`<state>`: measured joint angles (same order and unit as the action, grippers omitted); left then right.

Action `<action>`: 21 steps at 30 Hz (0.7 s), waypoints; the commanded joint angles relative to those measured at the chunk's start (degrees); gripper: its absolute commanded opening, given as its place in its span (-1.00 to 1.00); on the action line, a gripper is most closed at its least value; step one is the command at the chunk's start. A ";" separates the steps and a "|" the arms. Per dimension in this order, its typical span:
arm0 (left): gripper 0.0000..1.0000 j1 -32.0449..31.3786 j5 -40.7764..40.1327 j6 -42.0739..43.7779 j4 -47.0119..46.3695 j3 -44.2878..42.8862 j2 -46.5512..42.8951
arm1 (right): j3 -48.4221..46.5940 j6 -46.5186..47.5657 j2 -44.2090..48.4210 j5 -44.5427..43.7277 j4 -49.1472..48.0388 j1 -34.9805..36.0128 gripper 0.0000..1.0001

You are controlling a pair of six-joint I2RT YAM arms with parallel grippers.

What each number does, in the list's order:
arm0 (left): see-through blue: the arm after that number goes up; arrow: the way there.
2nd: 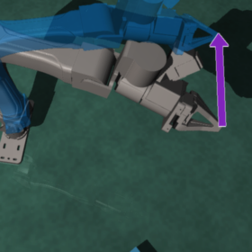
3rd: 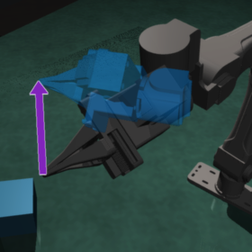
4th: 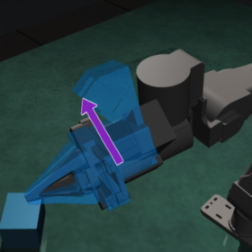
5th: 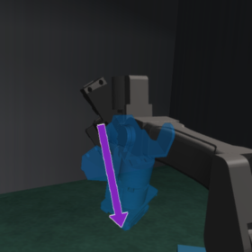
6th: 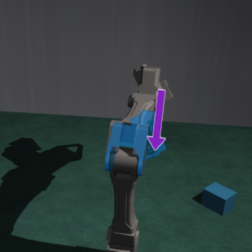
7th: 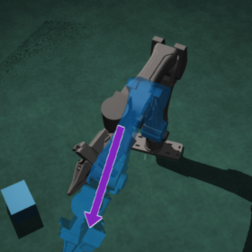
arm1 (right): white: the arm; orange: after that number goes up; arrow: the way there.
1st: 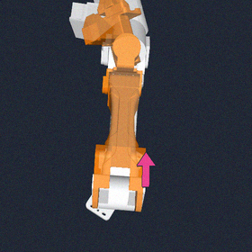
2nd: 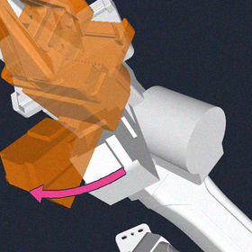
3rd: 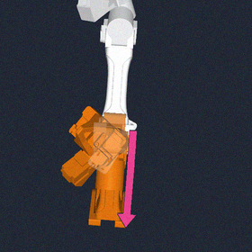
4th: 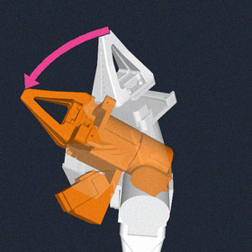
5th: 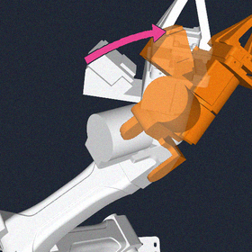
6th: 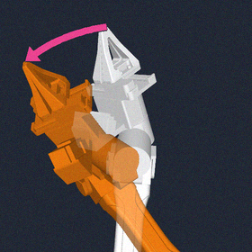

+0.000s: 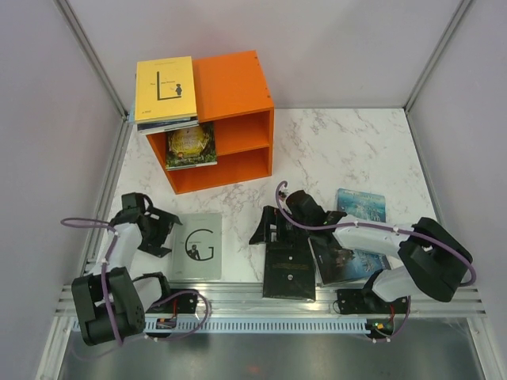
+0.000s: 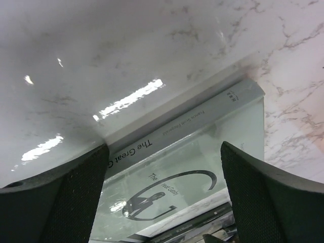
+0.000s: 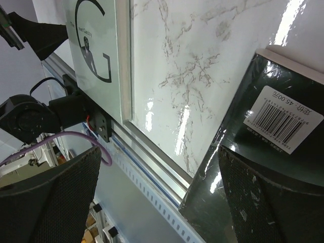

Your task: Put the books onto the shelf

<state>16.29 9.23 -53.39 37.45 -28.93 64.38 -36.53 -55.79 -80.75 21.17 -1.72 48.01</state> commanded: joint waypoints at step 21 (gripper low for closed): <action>0.82 -38.00 -8.18 -25.81 -1.24 -0.17 -1.71 | -4.07 3.49 -13.64 -1.30 -7.77 -3.88 0.96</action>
<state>-21.41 5.26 -78.02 33.10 -29.61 65.01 -39.40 -55.55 -91.68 23.09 -10.50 45.58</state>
